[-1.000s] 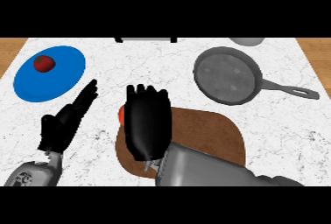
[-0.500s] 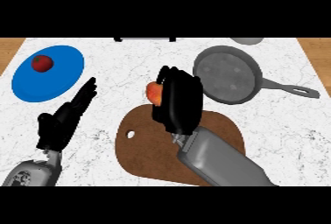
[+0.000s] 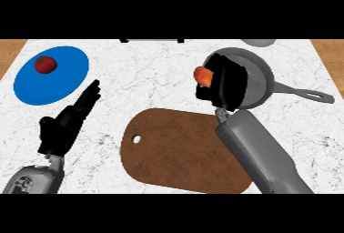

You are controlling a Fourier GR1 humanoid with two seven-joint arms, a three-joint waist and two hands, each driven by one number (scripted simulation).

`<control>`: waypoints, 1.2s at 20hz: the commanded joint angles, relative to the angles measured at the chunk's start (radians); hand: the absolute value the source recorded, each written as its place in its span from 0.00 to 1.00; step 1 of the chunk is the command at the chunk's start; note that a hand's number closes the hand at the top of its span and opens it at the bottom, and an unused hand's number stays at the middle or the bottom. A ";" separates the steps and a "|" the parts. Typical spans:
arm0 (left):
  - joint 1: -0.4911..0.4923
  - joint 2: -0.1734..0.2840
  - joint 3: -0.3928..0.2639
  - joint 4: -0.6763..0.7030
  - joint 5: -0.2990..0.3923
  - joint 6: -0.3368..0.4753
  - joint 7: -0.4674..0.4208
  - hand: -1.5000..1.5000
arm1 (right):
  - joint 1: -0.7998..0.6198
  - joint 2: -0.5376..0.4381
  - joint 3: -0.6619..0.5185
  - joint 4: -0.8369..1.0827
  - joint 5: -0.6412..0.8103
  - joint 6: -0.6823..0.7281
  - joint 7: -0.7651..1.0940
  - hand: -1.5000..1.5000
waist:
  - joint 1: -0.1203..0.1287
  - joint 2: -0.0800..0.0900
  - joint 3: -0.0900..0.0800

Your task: Pick the squash from the cutting board and place it in the pan

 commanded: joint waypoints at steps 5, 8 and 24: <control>0.001 -0.057 -0.033 -0.028 -0.061 0.019 0.040 0.50 | -0.077 -0.059 -0.196 0.290 -0.126 -0.162 -0.288 1.00 | 0.006 0.001 0.000; -0.023 -0.040 -0.006 -0.042 -0.032 -0.018 0.045 0.50 | -0.193 -0.060 -0.279 0.464 -0.175 -0.204 -0.362 1.00 | 0.019 0.006 0.000; -0.036 -0.063 0.002 -0.042 -0.044 -0.053 0.048 0.50 | -0.282 -0.179 -0.529 0.856 -0.414 -0.043 -0.617 0.00 | 0.050 0.022 0.003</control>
